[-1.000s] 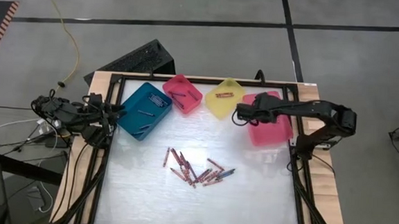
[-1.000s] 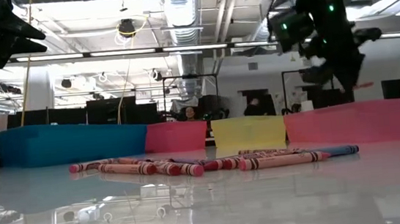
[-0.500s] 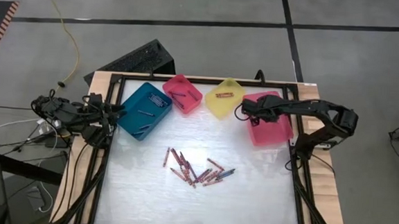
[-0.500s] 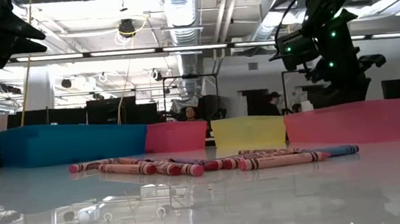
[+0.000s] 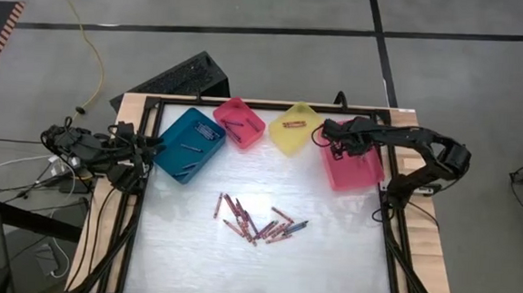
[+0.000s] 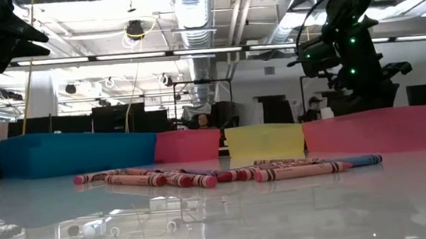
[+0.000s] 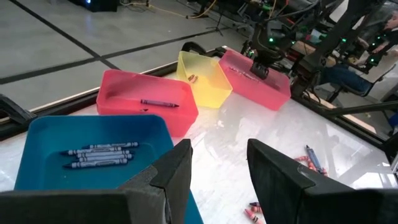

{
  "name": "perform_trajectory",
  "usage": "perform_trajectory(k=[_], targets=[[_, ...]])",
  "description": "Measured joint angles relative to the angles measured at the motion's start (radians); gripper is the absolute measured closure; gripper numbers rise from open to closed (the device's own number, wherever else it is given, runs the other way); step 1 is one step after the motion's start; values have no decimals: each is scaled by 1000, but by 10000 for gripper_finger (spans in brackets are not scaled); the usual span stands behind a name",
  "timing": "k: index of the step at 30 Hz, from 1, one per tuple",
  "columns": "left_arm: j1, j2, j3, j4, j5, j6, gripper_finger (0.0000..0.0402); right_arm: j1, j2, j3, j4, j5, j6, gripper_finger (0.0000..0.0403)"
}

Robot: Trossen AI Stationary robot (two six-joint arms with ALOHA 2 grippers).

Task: Sort crayons
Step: Put the pink crayon into the right pink bin, then put the red crayon into the yellow bin

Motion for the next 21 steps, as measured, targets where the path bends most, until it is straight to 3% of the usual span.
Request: perform_trajectory(k=[8,11,16,21], targets=[[0,0,0,0,0,0,256,107,-99,20,70,-14,-4,267],[0,0,0,0,-5,0,256,188,-174,37,165,-78,-55,268],[0,0,0,0,-7,0,256,391,-250,33,459,-271,-153,269],[0,0,0,0,-7,-1,256,661,-181,32,714,-249,-192,269]])
